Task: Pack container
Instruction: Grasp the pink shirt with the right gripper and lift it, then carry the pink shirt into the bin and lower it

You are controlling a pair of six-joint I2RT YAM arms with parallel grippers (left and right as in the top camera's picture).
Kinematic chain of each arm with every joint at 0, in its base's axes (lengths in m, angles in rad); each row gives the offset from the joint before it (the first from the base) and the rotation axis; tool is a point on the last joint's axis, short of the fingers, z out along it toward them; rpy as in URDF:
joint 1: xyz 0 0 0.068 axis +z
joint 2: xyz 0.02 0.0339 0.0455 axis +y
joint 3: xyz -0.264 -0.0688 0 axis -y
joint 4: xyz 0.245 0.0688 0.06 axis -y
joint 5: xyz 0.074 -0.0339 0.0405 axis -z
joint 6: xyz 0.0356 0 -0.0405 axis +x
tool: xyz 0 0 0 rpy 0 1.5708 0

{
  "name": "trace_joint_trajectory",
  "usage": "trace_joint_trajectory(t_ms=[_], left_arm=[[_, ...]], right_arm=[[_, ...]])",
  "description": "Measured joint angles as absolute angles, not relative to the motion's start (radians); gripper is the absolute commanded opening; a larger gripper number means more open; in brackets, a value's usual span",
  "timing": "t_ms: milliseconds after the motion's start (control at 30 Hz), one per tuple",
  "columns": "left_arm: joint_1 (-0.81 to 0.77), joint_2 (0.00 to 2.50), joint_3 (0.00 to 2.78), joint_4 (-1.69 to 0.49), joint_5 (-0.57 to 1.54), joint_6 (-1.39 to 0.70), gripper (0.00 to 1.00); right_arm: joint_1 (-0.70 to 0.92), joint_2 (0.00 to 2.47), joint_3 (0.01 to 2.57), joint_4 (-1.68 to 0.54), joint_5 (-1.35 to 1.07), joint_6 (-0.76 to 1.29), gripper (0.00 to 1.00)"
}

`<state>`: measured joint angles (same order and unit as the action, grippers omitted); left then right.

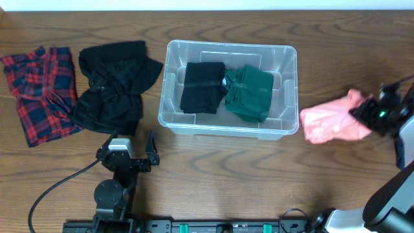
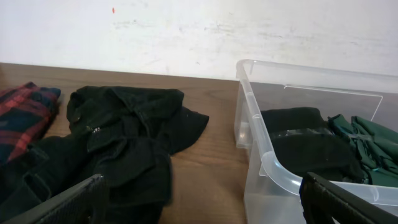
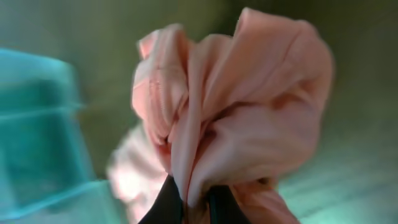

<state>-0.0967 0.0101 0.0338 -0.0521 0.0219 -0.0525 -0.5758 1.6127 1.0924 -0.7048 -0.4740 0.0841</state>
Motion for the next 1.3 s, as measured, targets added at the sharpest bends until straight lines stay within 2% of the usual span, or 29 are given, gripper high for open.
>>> trace_joint_trajectory(t_ms=[267, 767, 1033, 1300], left_arm=[[-0.097, 0.01, 0.034, -0.052, 0.022, -0.052, 0.98], [-0.097, 0.01, 0.034, -0.052, 0.022, -0.052, 0.98], [-0.097, 0.01, 0.034, -0.052, 0.022, -0.052, 0.98], [-0.097, 0.01, 0.034, -0.052, 0.022, -0.052, 0.98]], right_arm=[[-0.576, 1.526, 1.309, -0.849, -0.569, 0.095, 0.01], [-0.543, 1.214, 1.364, -0.783, -0.702, 0.247, 0.01], [-0.236, 1.2, 1.366, -0.692, -0.706, 0.342, 0.01], [0.152, 1.274, 1.366, -0.636, -0.467, 0.507, 0.01]])
